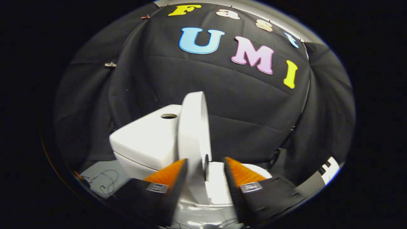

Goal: Open the toilet lid.

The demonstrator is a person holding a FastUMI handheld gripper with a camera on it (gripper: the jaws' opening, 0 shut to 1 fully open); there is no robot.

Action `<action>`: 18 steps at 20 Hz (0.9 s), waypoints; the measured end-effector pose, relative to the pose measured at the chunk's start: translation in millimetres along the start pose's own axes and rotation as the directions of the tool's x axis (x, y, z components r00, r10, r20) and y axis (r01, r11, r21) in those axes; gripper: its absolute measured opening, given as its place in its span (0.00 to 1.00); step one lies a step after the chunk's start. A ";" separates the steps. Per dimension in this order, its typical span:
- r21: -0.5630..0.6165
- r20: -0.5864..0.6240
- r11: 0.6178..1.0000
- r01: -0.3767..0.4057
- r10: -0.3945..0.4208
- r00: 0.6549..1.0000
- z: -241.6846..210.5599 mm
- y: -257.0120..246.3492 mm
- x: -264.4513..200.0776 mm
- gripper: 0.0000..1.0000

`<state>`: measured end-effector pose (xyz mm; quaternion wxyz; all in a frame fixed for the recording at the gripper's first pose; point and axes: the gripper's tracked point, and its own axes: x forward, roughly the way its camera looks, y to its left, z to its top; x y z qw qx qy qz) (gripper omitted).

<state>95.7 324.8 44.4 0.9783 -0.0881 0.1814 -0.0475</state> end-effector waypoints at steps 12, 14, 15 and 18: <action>0.113 0.112 0.970 -0.213 0.201 0.973 61.8 -32.5 -66.5 0.99; 0.152 0.125 0.959 -0.240 0.223 0.967 65.3 -42.7 -73.9 0.99; 0.164 0.130 0.955 -0.246 0.227 0.965 67.4 -50.0 -77.6 0.99; 0.163 0.159 0.951 -0.262 0.236 0.959 75.3 -76.4 -84.3 0.99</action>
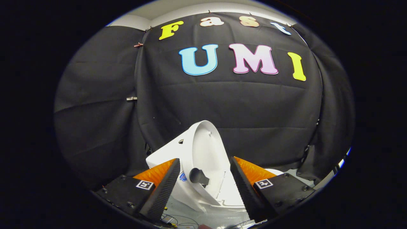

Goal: Open the toilet lid.

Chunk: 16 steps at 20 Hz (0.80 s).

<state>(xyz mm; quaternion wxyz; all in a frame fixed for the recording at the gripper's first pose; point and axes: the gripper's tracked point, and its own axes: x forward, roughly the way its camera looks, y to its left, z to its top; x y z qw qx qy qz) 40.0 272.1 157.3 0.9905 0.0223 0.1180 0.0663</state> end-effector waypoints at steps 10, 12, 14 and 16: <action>0.077 0.083 0.997 -0.028 0.022 0.996 -18.1 -120.8 -18.5 0.99; 0.086 0.099 0.996 0.001 -0.010 0.995 -27.2 -155.3 -17.4 0.99; 0.068 0.110 0.997 0.043 -0.050 0.993 -37.0 -189.2 -16.7 0.99; 0.050 0.117 0.995 0.088 -0.093 0.989 -44.2 -219.8 -18.0 0.99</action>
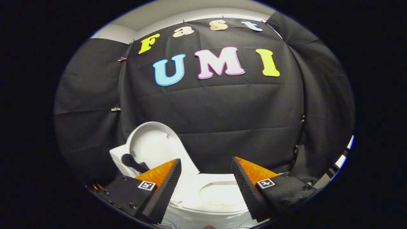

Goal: Open the toilet lid.

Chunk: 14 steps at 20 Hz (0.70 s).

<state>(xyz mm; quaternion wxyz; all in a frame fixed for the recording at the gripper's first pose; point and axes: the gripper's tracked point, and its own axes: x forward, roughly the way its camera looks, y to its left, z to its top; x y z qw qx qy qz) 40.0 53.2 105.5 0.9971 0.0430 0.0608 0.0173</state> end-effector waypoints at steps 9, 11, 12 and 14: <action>-0.022 0.058 0.997 0.074 -0.073 0.996 -9.3 -73.6 -3.8 0.99; -0.027 0.073 0.997 0.076 -0.074 0.995 -8.7 -82.3 -4.9 0.99; -0.021 0.082 0.997 0.071 -0.069 0.994 -7.8 -83.3 -5.3 0.99; -0.003 0.107 0.997 0.081 -0.080 0.991 -1.4 -89.2 -5.1 0.99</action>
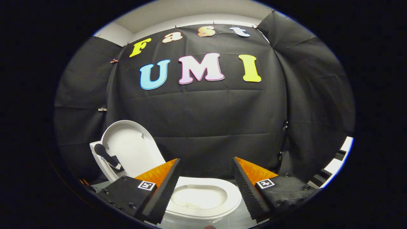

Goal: Open the toilet lid.

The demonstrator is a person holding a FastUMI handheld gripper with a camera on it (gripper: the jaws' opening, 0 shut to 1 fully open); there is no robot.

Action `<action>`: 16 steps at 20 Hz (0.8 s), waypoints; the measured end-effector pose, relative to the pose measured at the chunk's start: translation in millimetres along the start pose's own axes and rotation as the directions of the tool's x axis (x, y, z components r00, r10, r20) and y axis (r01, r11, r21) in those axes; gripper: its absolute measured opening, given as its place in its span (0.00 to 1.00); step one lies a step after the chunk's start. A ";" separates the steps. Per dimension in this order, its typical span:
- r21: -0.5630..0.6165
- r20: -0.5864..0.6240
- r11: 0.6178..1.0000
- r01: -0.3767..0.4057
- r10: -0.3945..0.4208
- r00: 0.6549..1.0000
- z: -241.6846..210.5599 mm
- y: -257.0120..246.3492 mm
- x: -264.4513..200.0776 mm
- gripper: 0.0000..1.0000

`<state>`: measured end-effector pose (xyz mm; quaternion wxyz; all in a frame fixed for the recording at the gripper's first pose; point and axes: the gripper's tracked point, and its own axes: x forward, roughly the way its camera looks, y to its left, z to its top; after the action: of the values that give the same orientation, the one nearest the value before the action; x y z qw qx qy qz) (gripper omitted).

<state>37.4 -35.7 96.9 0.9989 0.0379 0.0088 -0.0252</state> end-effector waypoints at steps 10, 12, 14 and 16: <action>-0.029 0.011 1.000 -0.003 0.004 1.000 -5.3 -2.0 0.6 0.99; -0.035 0.012 0.999 -0.001 0.002 1.000 -5.1 -3.2 0.6 0.99; -0.032 0.002 0.999 -0.001 0.001 1.000 -8.7 -3.9 2.0 0.99; -0.027 -0.006 1.000 0.000 0.000 1.000 -10.5 -4.5 1.6 0.99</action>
<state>38.6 -39.5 86.0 0.9993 0.0246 0.0123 -0.0248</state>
